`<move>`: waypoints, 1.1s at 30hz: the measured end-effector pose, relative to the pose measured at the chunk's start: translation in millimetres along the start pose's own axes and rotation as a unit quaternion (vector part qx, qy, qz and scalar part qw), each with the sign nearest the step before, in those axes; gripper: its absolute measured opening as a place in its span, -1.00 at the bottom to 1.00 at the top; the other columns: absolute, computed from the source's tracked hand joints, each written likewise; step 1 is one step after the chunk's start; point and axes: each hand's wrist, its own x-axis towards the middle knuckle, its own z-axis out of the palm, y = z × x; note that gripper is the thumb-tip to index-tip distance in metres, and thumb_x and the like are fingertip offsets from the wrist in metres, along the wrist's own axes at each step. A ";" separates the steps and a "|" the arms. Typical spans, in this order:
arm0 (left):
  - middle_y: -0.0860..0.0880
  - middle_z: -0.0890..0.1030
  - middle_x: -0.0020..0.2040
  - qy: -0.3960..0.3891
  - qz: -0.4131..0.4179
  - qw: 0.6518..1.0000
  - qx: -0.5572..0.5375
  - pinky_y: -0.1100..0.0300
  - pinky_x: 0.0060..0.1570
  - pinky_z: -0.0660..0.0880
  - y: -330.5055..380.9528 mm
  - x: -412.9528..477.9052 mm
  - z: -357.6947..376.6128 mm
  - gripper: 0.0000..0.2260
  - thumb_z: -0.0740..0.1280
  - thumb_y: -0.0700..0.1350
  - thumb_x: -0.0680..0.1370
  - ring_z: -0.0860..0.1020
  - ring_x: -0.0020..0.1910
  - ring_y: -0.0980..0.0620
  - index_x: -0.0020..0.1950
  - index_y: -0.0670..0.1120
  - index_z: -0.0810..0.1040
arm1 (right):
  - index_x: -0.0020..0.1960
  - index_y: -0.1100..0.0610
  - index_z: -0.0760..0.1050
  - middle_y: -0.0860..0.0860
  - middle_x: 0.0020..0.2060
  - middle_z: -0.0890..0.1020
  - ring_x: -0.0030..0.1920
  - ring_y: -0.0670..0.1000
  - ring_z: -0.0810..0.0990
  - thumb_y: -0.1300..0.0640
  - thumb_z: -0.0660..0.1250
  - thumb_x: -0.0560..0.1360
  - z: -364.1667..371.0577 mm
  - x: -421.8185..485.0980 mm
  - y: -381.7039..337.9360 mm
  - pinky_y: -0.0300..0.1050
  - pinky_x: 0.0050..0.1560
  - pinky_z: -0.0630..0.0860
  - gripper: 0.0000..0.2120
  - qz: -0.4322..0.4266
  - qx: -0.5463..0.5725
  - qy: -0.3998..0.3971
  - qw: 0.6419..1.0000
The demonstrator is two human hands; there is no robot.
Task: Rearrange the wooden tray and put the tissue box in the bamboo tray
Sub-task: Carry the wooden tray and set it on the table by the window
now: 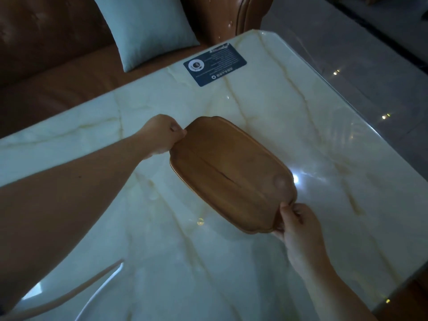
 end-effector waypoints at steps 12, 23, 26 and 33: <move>-0.04 0.65 -0.31 0.165 -0.121 0.958 -0.200 0.11 -0.22 0.57 -68.4 -106.4 -27.5 -0.81 0.39 -0.07 0.50 0.63 -0.25 -0.07 -0.32 0.01 0.61 | -0.27 0.21 0.54 0.23 -0.46 0.54 -0.41 0.18 0.44 0.12 0.22 0.61 41.0 10.9 -81.8 -0.29 -0.44 0.29 -0.68 -0.298 -0.245 -0.054 0.921; 0.04 0.64 -0.41 0.306 -0.130 0.924 -0.190 0.07 -0.32 0.57 -157.6 -237.5 -123.7 -0.76 0.33 0.05 0.51 0.62 -0.38 0.03 -0.33 0.03 0.62 | -0.19 0.33 0.54 0.34 -0.33 0.61 -0.28 0.20 0.58 0.02 0.20 0.59 146.1 -90.6 -106.0 -0.17 -0.34 0.40 -0.60 -0.397 -0.259 -0.139 0.870; 0.04 0.64 -0.37 0.326 -0.127 0.914 -0.205 0.14 -0.32 0.54 -192.8 -282.4 -155.1 -0.78 0.33 0.03 0.52 0.62 -0.35 0.04 -0.32 0.06 0.60 | -0.22 0.21 0.59 0.02 -0.40 0.63 -0.35 -0.12 0.58 0.02 0.21 0.59 180.3 -136.2 -107.4 -0.29 -0.38 0.41 -0.65 -0.414 -0.265 -0.150 0.858; 0.09 0.61 -0.43 0.400 -0.142 0.884 -0.196 0.29 -0.42 0.43 -271.4 -399.0 -226.6 -0.78 0.36 0.03 0.50 0.56 -0.43 0.18 -0.32 0.01 0.63 | -0.01 0.29 0.64 0.16 -0.13 0.72 -0.16 0.10 0.61 0.07 0.25 0.59 261.8 -253.6 -100.4 -0.09 -0.12 0.40 -0.70 -0.441 -0.286 -0.209 0.825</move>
